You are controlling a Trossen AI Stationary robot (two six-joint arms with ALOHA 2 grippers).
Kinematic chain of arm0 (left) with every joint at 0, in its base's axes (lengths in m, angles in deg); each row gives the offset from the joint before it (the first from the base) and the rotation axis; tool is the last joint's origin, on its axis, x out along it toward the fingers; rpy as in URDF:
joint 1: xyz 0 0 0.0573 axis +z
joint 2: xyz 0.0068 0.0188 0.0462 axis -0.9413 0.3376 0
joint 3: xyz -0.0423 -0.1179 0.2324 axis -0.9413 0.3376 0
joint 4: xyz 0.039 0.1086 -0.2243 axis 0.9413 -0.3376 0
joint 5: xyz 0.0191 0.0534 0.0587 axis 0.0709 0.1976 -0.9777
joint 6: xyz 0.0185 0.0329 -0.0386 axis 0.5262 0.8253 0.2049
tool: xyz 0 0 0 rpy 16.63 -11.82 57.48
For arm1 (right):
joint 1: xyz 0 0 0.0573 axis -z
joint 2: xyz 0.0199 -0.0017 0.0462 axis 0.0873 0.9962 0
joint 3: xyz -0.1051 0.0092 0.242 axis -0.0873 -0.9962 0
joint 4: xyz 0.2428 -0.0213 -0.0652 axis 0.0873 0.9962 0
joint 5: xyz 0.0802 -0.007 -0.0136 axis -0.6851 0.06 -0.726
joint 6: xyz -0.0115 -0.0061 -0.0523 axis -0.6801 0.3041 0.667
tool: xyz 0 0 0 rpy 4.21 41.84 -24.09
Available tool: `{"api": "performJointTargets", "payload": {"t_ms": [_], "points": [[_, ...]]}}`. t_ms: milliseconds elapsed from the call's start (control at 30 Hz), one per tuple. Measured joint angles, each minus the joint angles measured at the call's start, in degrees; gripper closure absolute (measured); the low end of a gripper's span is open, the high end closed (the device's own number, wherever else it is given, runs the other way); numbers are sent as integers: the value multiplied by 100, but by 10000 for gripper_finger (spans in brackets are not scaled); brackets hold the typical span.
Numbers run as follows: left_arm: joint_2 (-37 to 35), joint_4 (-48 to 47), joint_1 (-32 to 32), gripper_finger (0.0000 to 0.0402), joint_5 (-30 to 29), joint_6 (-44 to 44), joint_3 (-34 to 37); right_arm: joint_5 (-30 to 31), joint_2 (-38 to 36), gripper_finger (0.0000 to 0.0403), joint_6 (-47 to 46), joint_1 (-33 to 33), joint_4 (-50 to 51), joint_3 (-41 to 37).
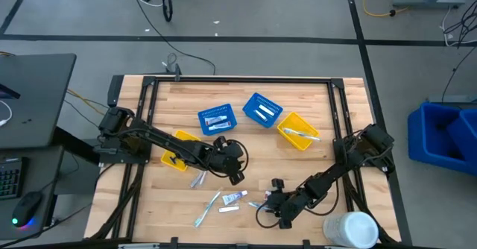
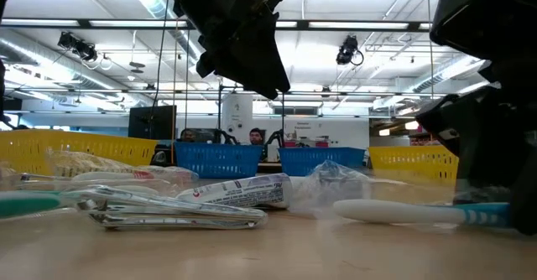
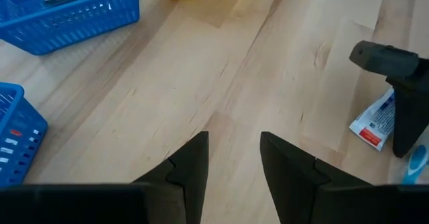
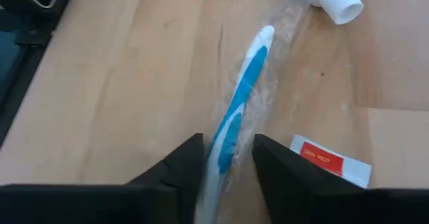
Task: Pick & Place Travel size toiletries
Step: Put the blue toothbrush into the right yellow bin
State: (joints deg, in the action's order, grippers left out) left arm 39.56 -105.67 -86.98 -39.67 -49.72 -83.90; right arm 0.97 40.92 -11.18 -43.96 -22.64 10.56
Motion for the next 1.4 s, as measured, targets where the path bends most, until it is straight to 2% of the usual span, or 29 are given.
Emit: {"api": "performJointTargets", "payload": {"t_ms": [133,267,333,433,567,667,767,900,967,1067,1167,1400], "points": [[0,2,0,258,0,0,0,86,10,322,12,92,158,84],[0,9,0,258,-2,0,0,-201,-44,363,207,246,265,113],[0,22,0,258,-5,0,0,-406,-149,369,311,344,465,113],[0,29,0,258,-43,0,0,-370,-453,365,368,490,852,85],[0,53,2,258,-72,0,0,-331,-1254,359,578,761,1374,96],[0,70,2,258,-72,0,0,-269,-2005,361,646,1008,2261,95],[0,93,2,258,-129,0,0,190,-2827,363,657,1267,3468,106],[0,131,2,258,-206,0,0,1083,-3721,362,-284,1755,5429,104],[0,143,2,258,-225,0,0,1147,-4018,362,-504,2094,6352,104],[0,158,7,258,-234,22,0,868,-4240,360,-390,2709,7262,25],[0,169,18,258,-313,183,0,546,-4223,359,-135,3329,7462,-68],[0,329,17,258,-505,223,0,179,-3714,359,685,4175,6810,-80]]}}
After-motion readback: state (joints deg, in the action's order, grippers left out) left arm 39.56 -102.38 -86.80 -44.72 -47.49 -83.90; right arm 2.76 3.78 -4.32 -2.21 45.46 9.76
